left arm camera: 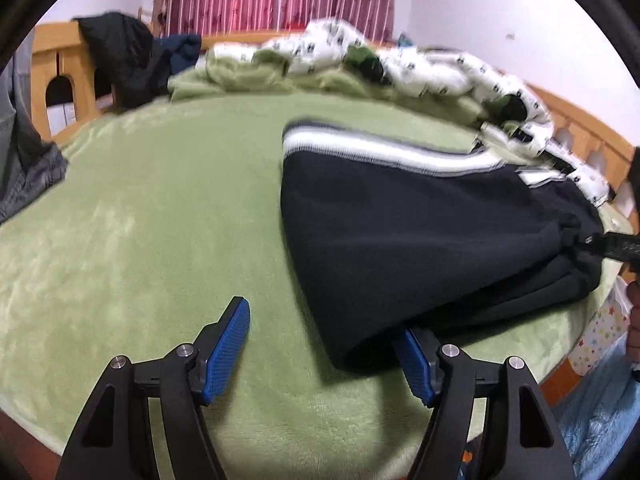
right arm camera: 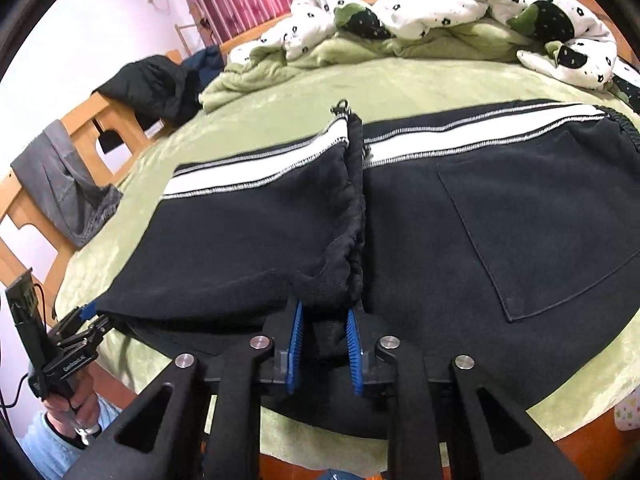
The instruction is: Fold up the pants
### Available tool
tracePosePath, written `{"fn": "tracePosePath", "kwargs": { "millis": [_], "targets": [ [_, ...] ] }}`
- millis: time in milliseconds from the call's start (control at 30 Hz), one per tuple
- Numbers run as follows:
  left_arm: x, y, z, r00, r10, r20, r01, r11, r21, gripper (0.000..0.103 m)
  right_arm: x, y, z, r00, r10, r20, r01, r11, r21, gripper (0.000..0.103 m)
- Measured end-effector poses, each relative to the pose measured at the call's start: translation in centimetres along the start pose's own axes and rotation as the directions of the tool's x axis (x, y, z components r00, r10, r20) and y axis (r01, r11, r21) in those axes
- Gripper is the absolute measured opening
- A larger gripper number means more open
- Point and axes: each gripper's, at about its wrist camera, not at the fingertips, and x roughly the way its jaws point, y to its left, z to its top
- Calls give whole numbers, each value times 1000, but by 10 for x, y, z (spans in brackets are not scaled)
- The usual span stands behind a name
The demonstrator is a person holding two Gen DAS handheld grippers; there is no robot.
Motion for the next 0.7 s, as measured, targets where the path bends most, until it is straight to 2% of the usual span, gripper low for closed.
{"fn": "tracePosePath", "kwargs": {
  "millis": [133, 200, 267, 333, 433, 533, 600, 633, 700],
  "targets": [
    [-4, -2, -3, 1000, 9, 26, -9, 1000, -9, 69, 16, 3, -4, 997, -45, -68, 44, 999, -21, 20],
    [-8, 5, -2, 1000, -12, 28, 13, 999, -45, 69, 13, 4, -3, 998, -41, -55, 40, 999, -28, 18],
    [-6, 14, -2, 999, -37, 7, 37, 997, -74, 69, 1, -1, 0, 1000, -8, -1, 8, 1000, -11, 12],
    [-5, 16, -2, 999, -37, -4, 37, 997, -65, 69, -20, -4, 2, 996, 23, 88, -24, 1000, 13, 10],
    [-8, 15, -4, 1000, -27, 2, 27, 998, -49, 69, -38, -9, 1, 989, 27, 148, -32, 999, 32, 9],
    [-6, 16, -4, 999, -32, -6, 31, 997, -70, 69, -33, -20, -6, 995, 24, 99, -32, 996, 82, 9],
    [-6, 18, -3, 999, -32, -7, 31, 997, -76, 69, -23, -17, -10, 999, -9, 38, 7, 998, 56, 9],
    [-7, 18, -3, 1000, -30, -5, 29, 997, -78, 69, -16, -15, -12, 1000, -10, -5, 10, 999, 35, 12],
    [-9, 18, -4, 1000, -26, -2, 26, 996, -80, 69, -13, -14, -13, 999, 12, -31, -11, 999, 40, 18]
  ]
}}
